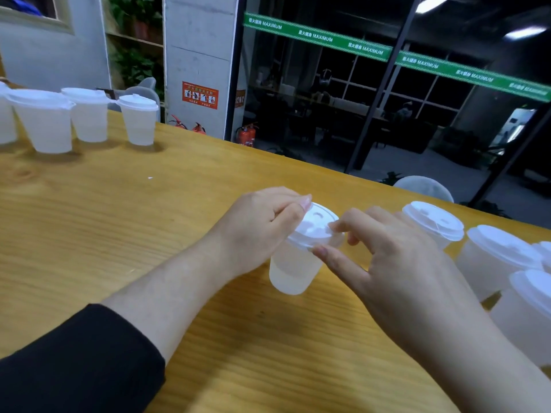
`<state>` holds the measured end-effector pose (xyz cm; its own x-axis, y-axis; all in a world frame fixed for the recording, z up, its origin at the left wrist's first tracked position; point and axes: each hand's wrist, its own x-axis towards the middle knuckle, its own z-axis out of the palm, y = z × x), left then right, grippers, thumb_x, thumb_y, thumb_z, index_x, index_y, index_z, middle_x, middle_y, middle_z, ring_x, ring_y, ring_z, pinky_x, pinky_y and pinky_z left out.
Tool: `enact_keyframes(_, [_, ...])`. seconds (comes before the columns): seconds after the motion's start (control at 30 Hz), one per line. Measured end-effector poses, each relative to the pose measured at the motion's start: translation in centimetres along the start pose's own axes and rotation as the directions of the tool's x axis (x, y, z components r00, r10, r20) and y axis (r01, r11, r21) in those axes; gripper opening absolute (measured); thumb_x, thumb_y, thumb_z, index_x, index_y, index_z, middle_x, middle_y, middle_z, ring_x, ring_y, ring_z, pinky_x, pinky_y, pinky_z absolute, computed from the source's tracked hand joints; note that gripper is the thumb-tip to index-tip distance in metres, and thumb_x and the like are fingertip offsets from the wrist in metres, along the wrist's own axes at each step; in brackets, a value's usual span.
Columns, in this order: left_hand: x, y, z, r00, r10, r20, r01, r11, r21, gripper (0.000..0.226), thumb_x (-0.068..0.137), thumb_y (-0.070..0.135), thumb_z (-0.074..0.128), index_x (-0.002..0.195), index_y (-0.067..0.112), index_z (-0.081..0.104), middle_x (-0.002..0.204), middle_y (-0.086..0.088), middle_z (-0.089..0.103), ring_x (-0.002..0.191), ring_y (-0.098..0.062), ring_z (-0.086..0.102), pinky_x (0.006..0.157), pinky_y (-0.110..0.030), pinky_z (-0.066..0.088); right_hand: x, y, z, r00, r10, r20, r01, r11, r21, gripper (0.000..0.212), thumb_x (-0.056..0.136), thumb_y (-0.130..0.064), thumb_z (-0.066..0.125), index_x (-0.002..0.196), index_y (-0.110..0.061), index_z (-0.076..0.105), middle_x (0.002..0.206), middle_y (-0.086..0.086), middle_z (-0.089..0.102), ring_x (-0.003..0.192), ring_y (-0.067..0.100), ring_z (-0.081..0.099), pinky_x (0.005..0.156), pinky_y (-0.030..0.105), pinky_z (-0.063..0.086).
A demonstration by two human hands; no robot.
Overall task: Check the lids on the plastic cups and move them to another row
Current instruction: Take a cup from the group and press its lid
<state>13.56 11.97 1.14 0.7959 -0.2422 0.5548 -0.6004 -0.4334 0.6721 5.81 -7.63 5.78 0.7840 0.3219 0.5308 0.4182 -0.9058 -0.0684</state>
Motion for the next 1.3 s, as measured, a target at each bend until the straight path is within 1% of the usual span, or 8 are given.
enact_keyframes(0.23, [-0.1, 0.2, -0.1, 0.999, -0.032, -0.006, 0.032, 0.999, -0.029, 0.058, 0.105, 0.054, 0.041, 0.102, 0.008, 0.075, 0.108, 0.006, 0.072, 0.107, -0.008, 0.063, 0.092, -0.038, 0.049, 1.0, 2.0, 1.2, 0.958, 0.156, -0.239, -0.037, 0.898, 0.439, 0.028, 0.105, -0.045, 0.043, 0.097, -0.033, 0.067, 0.108, -0.019, 0.058, 0.108, 0.001, 0.056, 0.087, 0.016, 0.044])
enact_keyframes(0.37, [0.1, 0.4, -0.4, 0.975, -0.197, -0.103, 0.175, 0.966, -0.191, 0.074, 0.089, 0.078, 0.031, 0.125, 0.027, 0.071, 0.115, 0.011, 0.073, 0.111, -0.001, 0.064, 0.096, -0.028, 0.05, 2.9, 2.2, 1.3, 0.986, 0.054, 0.16, -0.127, 0.862, 0.49, 0.069, 0.08, -0.085, 0.047, 0.137, -0.046, 0.051, 0.134, -0.031, 0.052, 0.125, -0.013, 0.048, 0.097, 0.017, 0.043])
enact_keyframes(0.5, [0.3, 0.3, -0.7, 0.928, -0.329, -0.172, 0.279, 0.924, -0.262, 0.073, 0.095, 0.078, 0.026, 0.127, 0.028, 0.069, 0.101, 0.007, 0.076, 0.096, -0.009, 0.072, 0.091, -0.043, 0.059, 4.3, 1.3, 1.5, 0.909, -0.031, 0.416, -0.163, 0.892, 0.422, 0.097, 0.069, -0.083, 0.06, 0.154, -0.043, 0.037, 0.142, -0.032, 0.043, 0.122, -0.014, 0.041, 0.095, 0.011, 0.04])
enact_keyframes(0.7, [0.4, 0.9, -0.3, 0.83, -0.557, 0.011, 0.506, 0.746, -0.433, 0.058, 0.104, 0.063, 0.029, 0.112, 0.025, 0.072, 0.093, -0.002, 0.08, 0.09, -0.019, 0.077, 0.091, -0.043, 0.06, 3.6, 1.1, 3.3, 0.977, 0.152, 0.152, -0.204, 0.878, 0.433, 0.089, 0.07, -0.077, 0.066, 0.148, -0.035, 0.049, 0.13, -0.026, 0.051, 0.117, -0.008, 0.044, 0.092, 0.017, 0.038])
enact_keyframes(0.83, [0.0, 2.0, 1.1, 0.816, -0.54, 0.206, 0.548, 0.612, -0.57, 0.044, 0.105, 0.053, 0.045, 0.12, 0.021, 0.072, 0.115, -0.004, 0.077, 0.109, -0.023, 0.073, 0.096, -0.044, 0.059, 4.0, 2.7, 3.1, 0.918, 0.397, 0.022, -0.304, 0.664, 0.683, 0.084, 0.067, -0.081, 0.066, 0.136, -0.034, 0.062, 0.127, -0.021, 0.064, 0.118, 0.002, 0.058, 0.092, 0.023, 0.046])
enact_keyframes(0.93, [-0.1, 3.2, 3.1, 0.804, -0.488, 0.339, 0.534, 0.345, -0.772, 0.047, 0.101, 0.052, 0.055, 0.13, 0.019, 0.071, 0.131, -0.012, 0.07, 0.112, -0.034, 0.068, 0.1, -0.049, 0.057, 4.2, 3.4, 2.4, 0.891, 0.453, -0.032, -0.286, 0.615, 0.735, 0.08, 0.067, -0.082, 0.06, 0.132, -0.035, 0.064, 0.122, -0.018, 0.067, 0.115, 0.006, 0.061, 0.096, 0.036, 0.052])
enact_keyframes(1.07, [0.8, 5.2, 5.5, 0.729, -0.551, 0.406, 0.524, 0.067, -0.849, 0.047, 0.097, 0.057, 0.059, 0.117, 0.018, 0.075, 0.102, -0.011, 0.067, 0.075, -0.024, 0.056, 0.064, -0.032, 0.048, 4.1, 3.9, 1.2, 0.925, 0.38, 0.028, -0.301, 0.683, 0.666, 0.1, 0.064, -0.091, 0.053, 0.148, -0.038, 0.049, 0.144, -0.021, 0.053, 0.129, 0.002, 0.048, 0.101, 0.029, 0.042])
enact_keyframes(1.3, [0.1, 5.3, 4.5, 0.622, -0.586, 0.519, 0.663, 0.041, -0.748, 0.032, 0.092, 0.043, 0.061, 0.087, 0.02, 0.082, 0.084, -0.006, 0.066, 0.059, -0.017, 0.053, 0.048, -0.021, 0.042, 3.2, 4.4, 0.0, 0.991, 0.013, 0.13, -0.094, 0.768, 0.633, 0.078, 0.078, -0.075, 0.058, 0.149, -0.046, 0.043, 0.14, -0.038, 0.043, 0.132, -0.018, 0.038, 0.103, 0.016, 0.039])
